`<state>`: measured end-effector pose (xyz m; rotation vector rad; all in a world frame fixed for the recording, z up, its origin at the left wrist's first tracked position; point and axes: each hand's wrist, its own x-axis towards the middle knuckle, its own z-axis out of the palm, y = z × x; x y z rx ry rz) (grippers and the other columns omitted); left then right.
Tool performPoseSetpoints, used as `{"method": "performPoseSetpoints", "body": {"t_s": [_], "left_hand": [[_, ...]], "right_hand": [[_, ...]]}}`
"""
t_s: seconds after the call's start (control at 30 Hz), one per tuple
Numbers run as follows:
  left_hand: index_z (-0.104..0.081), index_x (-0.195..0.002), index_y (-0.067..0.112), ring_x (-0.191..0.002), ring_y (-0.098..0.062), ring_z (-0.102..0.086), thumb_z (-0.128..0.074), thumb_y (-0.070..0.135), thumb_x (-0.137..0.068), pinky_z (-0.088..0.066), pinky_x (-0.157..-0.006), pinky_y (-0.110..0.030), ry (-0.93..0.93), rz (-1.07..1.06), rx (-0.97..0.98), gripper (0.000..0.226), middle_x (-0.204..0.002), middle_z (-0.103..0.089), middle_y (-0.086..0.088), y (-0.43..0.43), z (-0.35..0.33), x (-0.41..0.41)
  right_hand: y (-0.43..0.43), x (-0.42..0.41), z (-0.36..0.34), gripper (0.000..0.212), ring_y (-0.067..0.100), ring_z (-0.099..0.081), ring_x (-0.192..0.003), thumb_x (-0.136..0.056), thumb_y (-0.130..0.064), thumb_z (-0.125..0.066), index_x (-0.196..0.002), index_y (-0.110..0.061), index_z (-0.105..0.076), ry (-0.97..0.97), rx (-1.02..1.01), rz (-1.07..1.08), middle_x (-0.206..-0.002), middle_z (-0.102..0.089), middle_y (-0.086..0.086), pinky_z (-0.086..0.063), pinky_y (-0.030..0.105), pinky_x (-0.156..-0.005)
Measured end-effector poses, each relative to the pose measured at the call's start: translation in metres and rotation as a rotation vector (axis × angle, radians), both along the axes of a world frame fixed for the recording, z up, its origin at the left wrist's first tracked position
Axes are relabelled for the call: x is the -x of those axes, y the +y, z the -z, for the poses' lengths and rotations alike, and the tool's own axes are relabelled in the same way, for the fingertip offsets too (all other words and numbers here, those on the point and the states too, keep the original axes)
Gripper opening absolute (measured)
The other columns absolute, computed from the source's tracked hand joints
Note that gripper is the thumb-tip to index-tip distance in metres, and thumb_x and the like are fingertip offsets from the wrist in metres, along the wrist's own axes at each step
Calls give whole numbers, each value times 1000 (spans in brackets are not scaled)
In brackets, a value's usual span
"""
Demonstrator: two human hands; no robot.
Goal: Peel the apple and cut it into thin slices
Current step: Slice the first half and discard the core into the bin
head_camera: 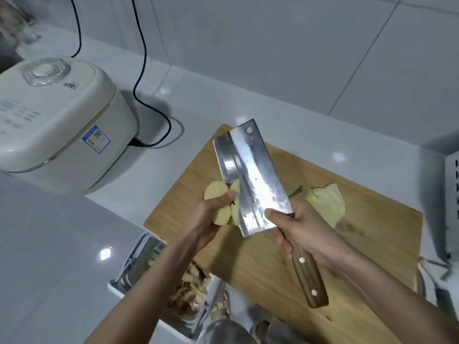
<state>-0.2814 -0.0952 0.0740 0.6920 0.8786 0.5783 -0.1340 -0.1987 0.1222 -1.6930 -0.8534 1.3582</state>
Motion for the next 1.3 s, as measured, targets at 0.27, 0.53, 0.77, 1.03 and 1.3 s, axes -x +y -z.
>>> {"method": "performPoseSetpoints", "body": {"t_s": [0.27,0.53,0.77,1.03,1.3], "left_hand": [[-59,-98,7,-62,-15,-66,-64,14,-73,-55,-55,-27,-209,-77,108,27,-74,-67,-4,9,12,34],[-55,-109,5,-73,-24,-63,-76,6,-68,-57,-60,-34,-6,24,29,46,-87,-62,-12,6,23,84],[-56,-110,4,-67,-27,-66,-79,-3,-64,-56,-53,-34,380,92,-96,52,-92,-63,-17,-9,29,148],[-59,-102,10,-82,-28,-65,-67,12,-76,-56,-61,-35,437,-149,-8,27,-93,-66,-12,-11,32,205],[-56,-100,4,-73,-28,-67,-60,10,-76,-56,-64,-37,270,-118,204,26,-88,-63,-16,11,27,161]], "right_hand": [[15,35,2,18,14,-37,-32,-94,-15,-53,-78,-6,-52,89,43,73,-49,-48,8,-35,21,-34],[5,63,13,16,13,-38,-34,-94,-15,-53,-82,-5,-52,89,122,-15,-51,-50,7,-33,18,-33],[-7,107,40,15,15,-39,-35,-94,-13,-51,-81,-8,-53,110,177,-135,-50,-50,8,-35,22,-37],[-14,140,56,14,13,-45,-35,-96,-15,-45,-84,-10,-50,-82,150,-294,-53,-52,10,-38,21,-38],[-9,94,43,15,13,-45,-36,-94,-14,-49,-82,-6,-54,-60,156,-94,-53,-53,8,-39,25,-39]]}}
